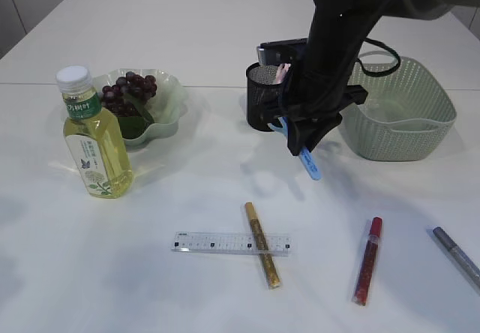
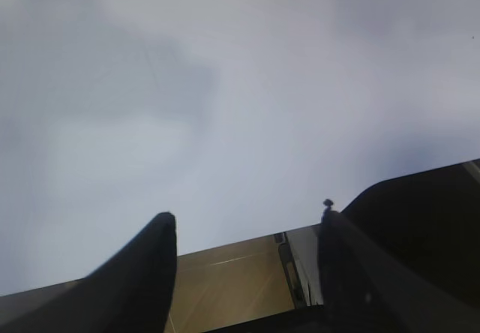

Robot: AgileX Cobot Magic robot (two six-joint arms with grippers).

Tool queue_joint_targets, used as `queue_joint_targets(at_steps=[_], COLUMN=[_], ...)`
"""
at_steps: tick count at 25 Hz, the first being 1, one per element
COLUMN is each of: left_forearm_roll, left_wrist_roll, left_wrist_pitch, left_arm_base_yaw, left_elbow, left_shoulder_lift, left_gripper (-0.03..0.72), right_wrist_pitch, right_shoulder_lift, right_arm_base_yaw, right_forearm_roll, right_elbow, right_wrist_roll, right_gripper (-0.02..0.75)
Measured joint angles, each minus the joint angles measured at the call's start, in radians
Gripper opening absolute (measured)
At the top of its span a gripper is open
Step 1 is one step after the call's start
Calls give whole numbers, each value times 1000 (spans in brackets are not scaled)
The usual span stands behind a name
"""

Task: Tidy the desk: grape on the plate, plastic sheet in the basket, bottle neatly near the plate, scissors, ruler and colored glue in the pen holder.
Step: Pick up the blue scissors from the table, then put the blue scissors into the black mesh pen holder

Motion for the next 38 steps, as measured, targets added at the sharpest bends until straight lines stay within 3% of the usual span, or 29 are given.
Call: queue_joint_targets(at_steps=[8, 19, 28, 38], left_forearm_roll=[-5, -15, -15, -15], left_wrist_roll=[0, 0, 0, 0], left_wrist_pitch=[0, 0, 0, -8], left_arm_base_yaw=[0, 0, 0, 0], left_elbow=[0, 0, 0, 0], left_shoulder_lift=[0, 0, 0, 0], left_gripper=[435, 435, 435, 435], right_wrist_pitch=[-21, -514, -794, -1227], right_shoulder_lift=[-139, -438, -449, -335], right_arm_base_yaw=[0, 0, 0, 0], right_forearm_roll=[6, -24, -41, -30], right_elbow=[79, 525, 549, 522], right_wrist_roll=[-54, -64, -67, -67], right_gripper=[171, 171, 171, 171])
